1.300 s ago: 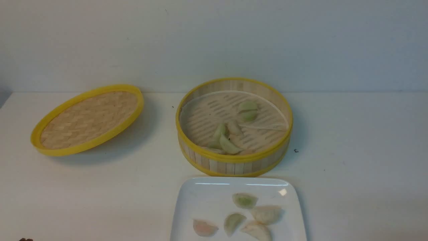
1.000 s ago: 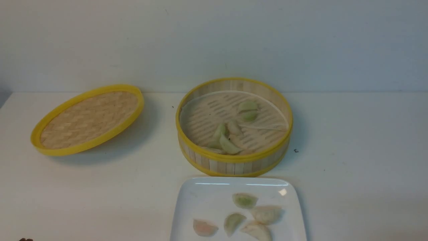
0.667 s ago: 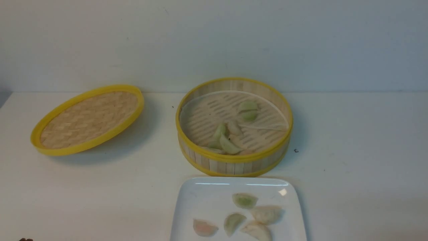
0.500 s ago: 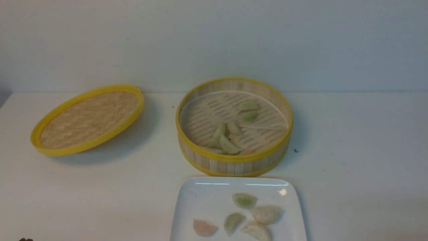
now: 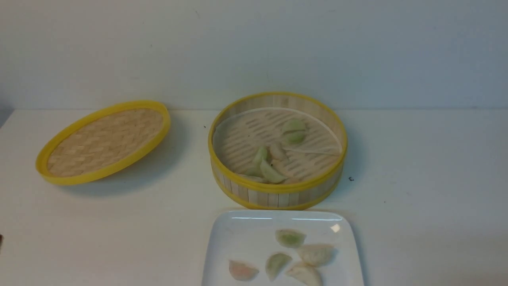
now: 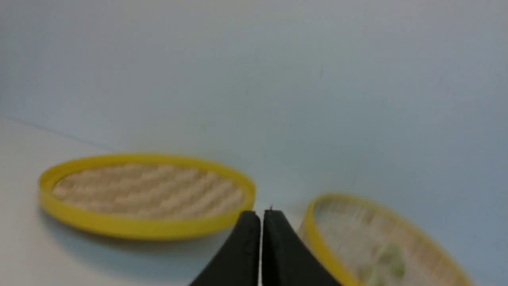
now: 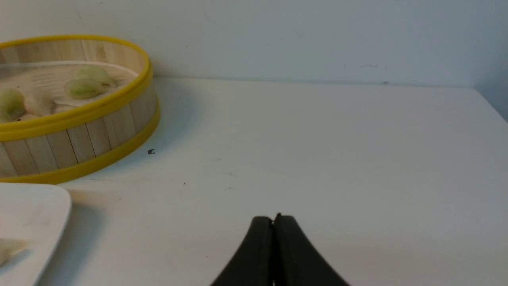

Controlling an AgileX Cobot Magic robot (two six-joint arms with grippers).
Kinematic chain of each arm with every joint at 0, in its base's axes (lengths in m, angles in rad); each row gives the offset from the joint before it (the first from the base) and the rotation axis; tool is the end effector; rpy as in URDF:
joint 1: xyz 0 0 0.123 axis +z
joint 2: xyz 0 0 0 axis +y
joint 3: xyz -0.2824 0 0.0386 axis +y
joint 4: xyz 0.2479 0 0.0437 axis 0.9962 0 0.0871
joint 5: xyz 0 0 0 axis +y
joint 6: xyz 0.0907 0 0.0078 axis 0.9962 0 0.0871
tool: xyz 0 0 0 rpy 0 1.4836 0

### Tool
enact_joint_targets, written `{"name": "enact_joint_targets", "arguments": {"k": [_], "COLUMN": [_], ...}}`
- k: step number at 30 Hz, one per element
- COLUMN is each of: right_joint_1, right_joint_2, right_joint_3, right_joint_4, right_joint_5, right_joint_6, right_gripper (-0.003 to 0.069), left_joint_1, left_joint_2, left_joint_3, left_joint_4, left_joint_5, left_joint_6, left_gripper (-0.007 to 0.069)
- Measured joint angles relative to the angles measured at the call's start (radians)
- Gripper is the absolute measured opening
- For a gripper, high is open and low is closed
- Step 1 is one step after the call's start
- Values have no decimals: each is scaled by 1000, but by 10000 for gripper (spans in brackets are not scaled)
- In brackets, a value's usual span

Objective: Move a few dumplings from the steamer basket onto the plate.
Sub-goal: Use the left arm to grab a dumpling from the steamer

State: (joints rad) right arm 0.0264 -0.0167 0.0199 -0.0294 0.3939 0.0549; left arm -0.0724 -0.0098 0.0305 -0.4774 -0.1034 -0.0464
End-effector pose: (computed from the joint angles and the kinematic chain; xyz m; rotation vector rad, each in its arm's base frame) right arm 0.0517 0.0003 0.1719 0.0090 1.8806 0.0266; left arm 0.0560 0.0002 0.2116 -0.3567 1.3829 -0.4575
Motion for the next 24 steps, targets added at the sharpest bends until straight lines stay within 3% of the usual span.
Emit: {"name": "enact_joint_targets", "arguments": {"k": [1,3,6,9,13,17,21,24], "right_joint_1": [0,0,0,0,0,0,0,0], "right_joint_2": [0,0,0,0,0,0,0,0], "right_joint_3": [0,0,0,0,9,10,10,10], "right_joint_4": [0,0,0,2,120,390,608,693], "right_joint_5": [0,0,0,0,-75,-236,-346,-366], "right_joint_6": [0,0,0,0,41,131,177,169], "right_gripper": [-15,-15,-15,-15,-15,-15,-15,-15], "left_joint_1": [0,0,0,0,0,0,0,0], "left_joint_2": [0,0,0,57,270,582,846,1033], "left_joint_3": [-2,-27,-102,-315,-651,-930,-1064,-1100], "left_joint_4": [-56,-94,-99,-43,64,86,93,95], "left_joint_5": [-119,-178,-181,-61,345,825,1091,1140], "left_joint_6": [-20,-45,-57,-57,-55,15,111,173], "left_gripper": [-6,-6,-6,-6,-6,-6,-6,-6]}}
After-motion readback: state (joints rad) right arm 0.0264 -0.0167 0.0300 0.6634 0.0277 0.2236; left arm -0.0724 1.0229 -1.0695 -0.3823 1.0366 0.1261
